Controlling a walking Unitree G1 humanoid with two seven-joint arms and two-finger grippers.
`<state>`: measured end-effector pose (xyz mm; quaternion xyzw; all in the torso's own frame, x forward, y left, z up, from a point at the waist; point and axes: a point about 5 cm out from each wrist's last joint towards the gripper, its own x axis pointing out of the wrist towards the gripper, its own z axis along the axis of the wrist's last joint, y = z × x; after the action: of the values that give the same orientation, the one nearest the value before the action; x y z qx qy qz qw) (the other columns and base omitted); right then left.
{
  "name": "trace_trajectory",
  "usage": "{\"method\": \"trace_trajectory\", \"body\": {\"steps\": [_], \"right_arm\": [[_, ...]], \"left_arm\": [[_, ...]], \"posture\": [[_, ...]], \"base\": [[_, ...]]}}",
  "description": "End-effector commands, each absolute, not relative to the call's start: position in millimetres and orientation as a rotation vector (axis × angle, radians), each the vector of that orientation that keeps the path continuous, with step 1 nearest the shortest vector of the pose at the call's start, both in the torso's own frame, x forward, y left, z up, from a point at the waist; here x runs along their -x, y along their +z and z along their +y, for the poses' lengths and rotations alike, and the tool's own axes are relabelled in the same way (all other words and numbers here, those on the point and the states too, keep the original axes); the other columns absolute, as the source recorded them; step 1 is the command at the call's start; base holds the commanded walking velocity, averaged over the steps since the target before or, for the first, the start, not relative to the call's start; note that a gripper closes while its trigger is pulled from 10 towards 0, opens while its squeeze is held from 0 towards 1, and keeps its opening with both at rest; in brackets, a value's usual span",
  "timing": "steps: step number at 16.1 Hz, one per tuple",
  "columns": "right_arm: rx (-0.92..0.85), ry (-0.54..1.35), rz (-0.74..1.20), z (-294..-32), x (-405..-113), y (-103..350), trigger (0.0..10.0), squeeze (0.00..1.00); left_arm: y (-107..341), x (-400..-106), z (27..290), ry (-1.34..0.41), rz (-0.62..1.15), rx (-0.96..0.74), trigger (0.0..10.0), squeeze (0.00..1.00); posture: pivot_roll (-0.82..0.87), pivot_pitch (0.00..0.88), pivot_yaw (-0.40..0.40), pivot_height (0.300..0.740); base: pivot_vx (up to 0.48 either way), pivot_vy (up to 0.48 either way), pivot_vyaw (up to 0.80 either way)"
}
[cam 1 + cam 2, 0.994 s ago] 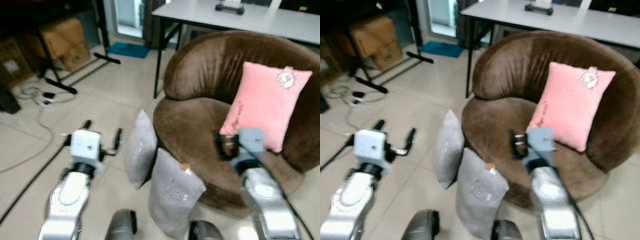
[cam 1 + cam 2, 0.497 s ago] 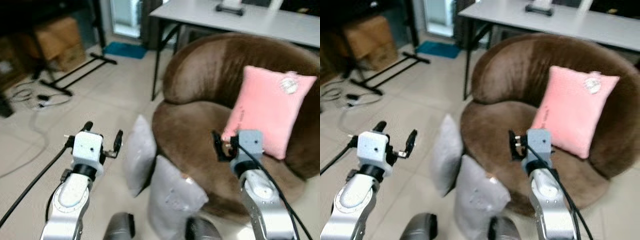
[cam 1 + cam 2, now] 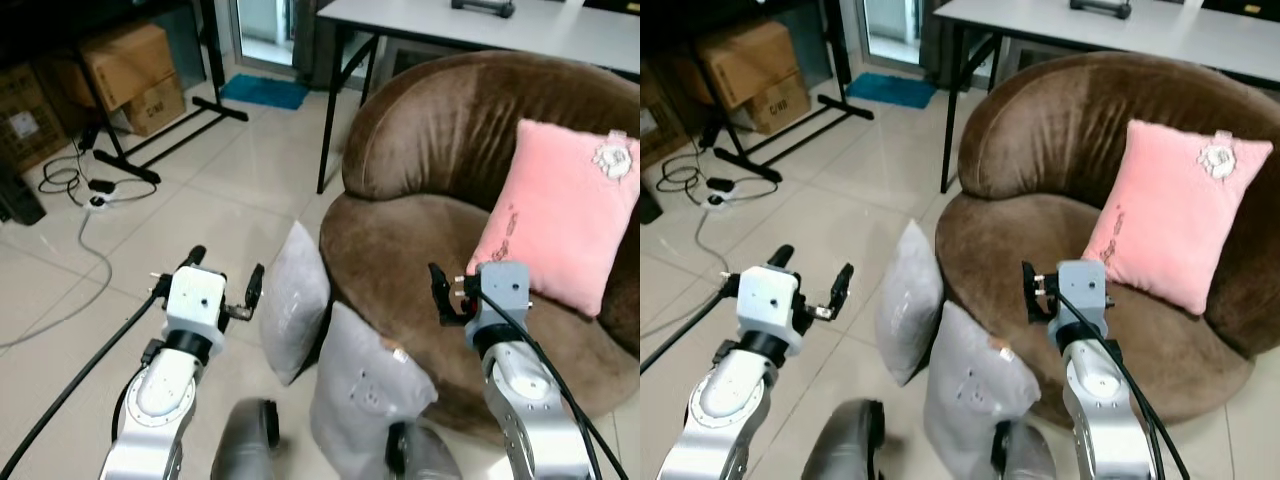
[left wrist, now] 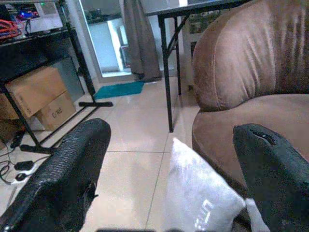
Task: Move the pillow to the sofa from floor
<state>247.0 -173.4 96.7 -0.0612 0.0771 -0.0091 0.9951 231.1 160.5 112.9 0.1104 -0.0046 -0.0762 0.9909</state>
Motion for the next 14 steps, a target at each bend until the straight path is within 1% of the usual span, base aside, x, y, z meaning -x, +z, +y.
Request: {"method": "trace_trajectory", "body": {"steps": [1, 3, 5, 7, 8, 9, 12, 13, 14], "right_arm": [[0.135, -0.021, 0.180, -177.2, -245.6, 91.9, 10.0, 0.00], [0.134, 0.022, 0.254, -175.0, -242.2, 80.4, 10.0, 0.00], [0.088, 0.048, 0.265, -172.8, -241.5, 77.0, 10.0, 0.00], [0.024, 0.063, 0.263, -171.9, -249.6, 70.2, 10.0, 0.00], [0.014, 0.056, 0.277, -171.9, -252.5, 67.3, 10.0, 0.48], [0.012, 0.084, 0.262, -169.0, -256.9, 67.0, 10.0, 1.00], [-0.006, 0.162, 0.287, -156.9, -274.4, 57.7, 10.0, 1.00], [-0.019, 0.143, 0.308, -156.9, -279.9, 51.5, 10.0, 1.00], [-0.017, 0.105, 0.374, -156.5, -292.0, 36.3, 10.0, 1.00]], "left_arm": [[110.3, -230.5, 161.0, -0.140, 0.003, -0.230, 10.0, 0.00], [105.8, -225.1, 160.3, -0.145, 0.025, -0.231, 10.0, 0.00], [103.6, -222.6, 159.9, -0.145, 0.035, -0.235, 10.0, 0.00], [98.0, -220.2, 158.7, -0.160, 0.044, -0.235, 10.0, 0.00], [96.6, -219.4, 157.7, -0.173, 0.045, -0.236, 10.0, 0.00], [95.0, -219.7, 158.8, -0.176, 0.051, -0.255, 10.0, 0.00], [97.8, -221.5, 168.7, -0.165, 0.057, -0.258, 10.0, 0.00], [96.4, -221.9, 169.0, -0.180, 0.064, -0.252, 10.0, 0.00], [94.4, -223.2, 166.6, -0.247, 0.079, -0.254, 10.0, 0.00]], "posture": [[0.08, 0.000, -0.034, 0.560], [0.09, 0.000, -0.041, 0.536], [0.09, 0.000, -0.043, 0.536], [0.09, 0.000, -0.038, 0.536], [0.10, 0.000, -0.040, 0.536], [0.10, 0.000, -0.043, 0.536], [0.11, 0.000, -0.047, 0.536], [0.11, 0.000, -0.041, 0.536], [0.11, 0.000, -0.036, 0.536]], "base": [[0.000, 0.000, 0.00], [0.000, 0.000, 0.00], [0.000, 0.000, 0.00], [0.000, 0.000, 0.00], [0.000, 0.000, 0.00], [0.000, 0.000, 0.00], [0.000, 0.000, 0.00], [0.000, 0.000, 0.00], [0.000, 0.000, 0.00]]}}
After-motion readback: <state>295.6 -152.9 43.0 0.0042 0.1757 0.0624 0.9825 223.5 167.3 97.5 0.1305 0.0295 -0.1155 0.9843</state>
